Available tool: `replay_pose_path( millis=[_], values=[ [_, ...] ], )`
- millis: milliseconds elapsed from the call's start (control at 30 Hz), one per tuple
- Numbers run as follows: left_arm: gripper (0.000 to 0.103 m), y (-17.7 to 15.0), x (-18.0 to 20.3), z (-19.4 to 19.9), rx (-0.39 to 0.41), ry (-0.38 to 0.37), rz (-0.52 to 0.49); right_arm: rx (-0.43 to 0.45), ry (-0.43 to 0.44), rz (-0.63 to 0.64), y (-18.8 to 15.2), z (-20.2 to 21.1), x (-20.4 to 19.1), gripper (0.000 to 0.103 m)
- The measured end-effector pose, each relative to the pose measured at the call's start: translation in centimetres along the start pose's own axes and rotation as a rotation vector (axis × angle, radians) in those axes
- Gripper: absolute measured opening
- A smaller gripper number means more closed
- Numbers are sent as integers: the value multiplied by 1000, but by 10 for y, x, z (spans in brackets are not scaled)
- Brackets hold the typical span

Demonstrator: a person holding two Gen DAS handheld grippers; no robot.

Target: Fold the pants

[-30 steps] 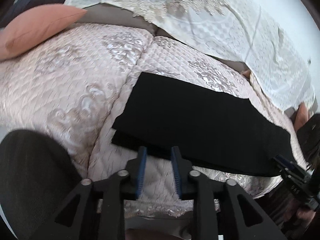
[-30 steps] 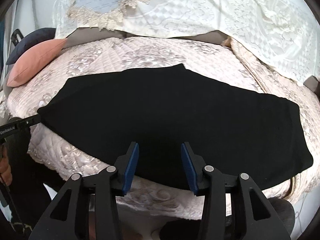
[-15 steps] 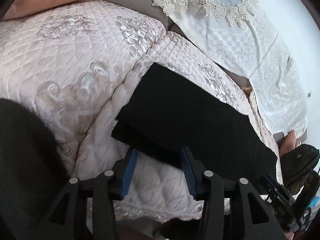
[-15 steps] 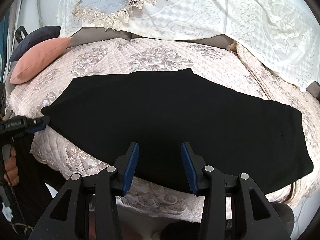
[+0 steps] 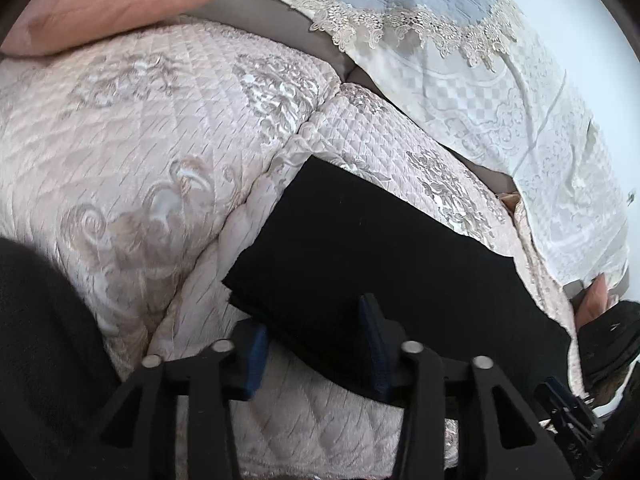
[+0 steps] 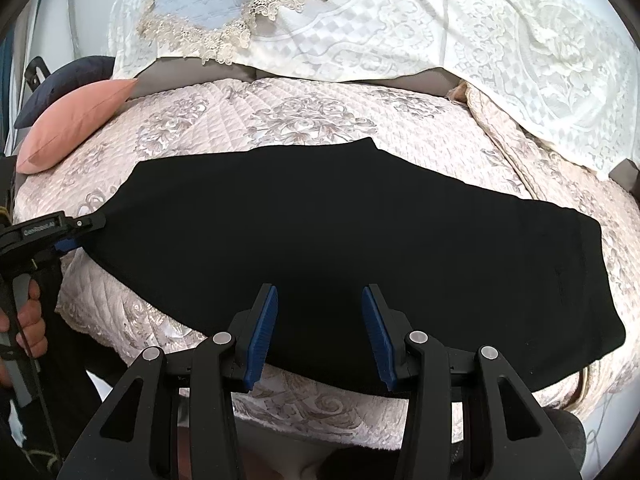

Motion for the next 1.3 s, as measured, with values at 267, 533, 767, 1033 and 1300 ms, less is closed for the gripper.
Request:
replay_pose_path(
  millis=[267, 533, 767, 1033, 1300],
  values=[
    [10, 20, 20, 9, 30, -32, -102, -2, -17, -19, -1, -1, 10, 45],
    [8, 39, 76, 17, 49, -182, -176, 5, -25, -69, 1, -1, 27, 45],
    [8, 37, 149, 10, 28, -329, -296, 18, -47, -117, -1, 3, 46, 45],
    [8, -6, 226, -12, -83, -483, -438, 24, -86, -179, -8, 10, 75, 45],
    [8, -85, 253, -42, -287, -551, -537, 1, -120, -250, -22, 10, 104, 45]
  ],
)
Point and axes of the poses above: each gripper's, at about its wrist camera, not at the fingertips, and z roughly against the way its jaws point, x to its right, y to its top, the point moved 4 cm from there along -z, roughly the way its jaws point, and after that the axes turned 2 degrees about x, right-handed, at the moved point
